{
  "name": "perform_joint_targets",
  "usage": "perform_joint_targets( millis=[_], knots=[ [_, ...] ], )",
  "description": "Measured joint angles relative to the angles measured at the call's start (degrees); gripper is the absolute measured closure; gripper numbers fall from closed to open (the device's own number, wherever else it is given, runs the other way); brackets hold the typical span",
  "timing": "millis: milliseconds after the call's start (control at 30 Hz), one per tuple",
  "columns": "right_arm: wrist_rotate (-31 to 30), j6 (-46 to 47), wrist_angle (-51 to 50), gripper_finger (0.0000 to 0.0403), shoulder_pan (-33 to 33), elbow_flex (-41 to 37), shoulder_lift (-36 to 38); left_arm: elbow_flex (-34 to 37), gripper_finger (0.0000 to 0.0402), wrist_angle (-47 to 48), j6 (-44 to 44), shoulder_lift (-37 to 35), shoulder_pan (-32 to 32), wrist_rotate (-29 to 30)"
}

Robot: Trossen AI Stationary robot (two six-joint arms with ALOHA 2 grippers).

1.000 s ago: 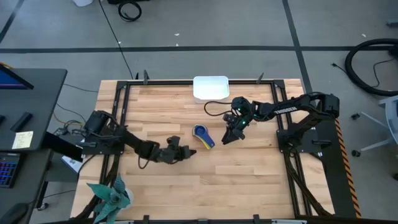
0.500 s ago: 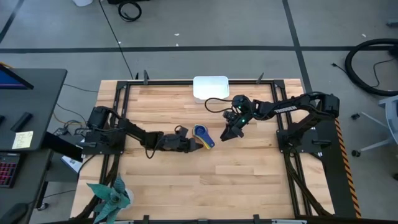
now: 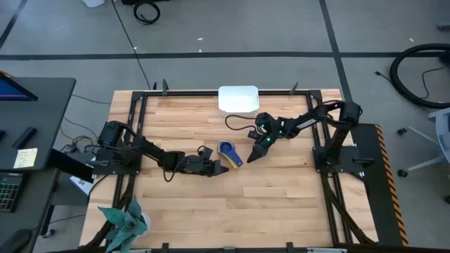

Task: Nest measuring cups in basket
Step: Put the nested measuring cups into the white bin

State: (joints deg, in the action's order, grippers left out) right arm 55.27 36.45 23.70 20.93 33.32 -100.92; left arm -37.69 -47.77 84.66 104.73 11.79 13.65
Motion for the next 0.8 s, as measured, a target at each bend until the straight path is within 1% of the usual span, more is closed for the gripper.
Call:
perform_joint_targets(
  millis=[167, 300, 367, 433, 600, 700, 800],
  knots=[
    [-1.27, -0.12, 4.71, 0.0225, -0.17, -0.35, 0.11, 0.0, 0.0396, -0.08, 0.02, 0.0, 0.02, 0.0],
    [-2.39, 4.25, 9.98, 0.0225, -0.09, -0.3, -0.22, 0.0, 0.0396, -0.23, 0.02, 0.0, 0.02, 0.0],
    [-2.59, 4.9, 9.51, 0.0224, -0.11, -0.37, -0.43, 0.0, 0.0395, -0.24, 0.02, 0.0, 0.02, 0.0],
    [-4.5, 4.12, 9.26, 0.0219, -0.27, -0.35, -0.44, 0.0, 0.0395, -0.24, 0.02, 0.0, 0.02, 0.0],
    [-8.15, 3.89, 9.29, 0.019, -0.33, -0.35, -0.42, 0.0, 0.0395, 0.14, 0.02, 0.0, 0.02, 0.02],
    [-7.53, 3.89, 9.29, 0.0174, -0.51, -0.35, -0.39, 0.0, 0.0395, 1.21, 0.02, 0.0, -0.08, 0.02],
    [-7.35, 3.33, 9.75, 0.017, -1.22, -0.35, -0.37, 0.0, 0.0395, 3.92, 0.13, 0.0, -0.51, 0.04]
  ],
)
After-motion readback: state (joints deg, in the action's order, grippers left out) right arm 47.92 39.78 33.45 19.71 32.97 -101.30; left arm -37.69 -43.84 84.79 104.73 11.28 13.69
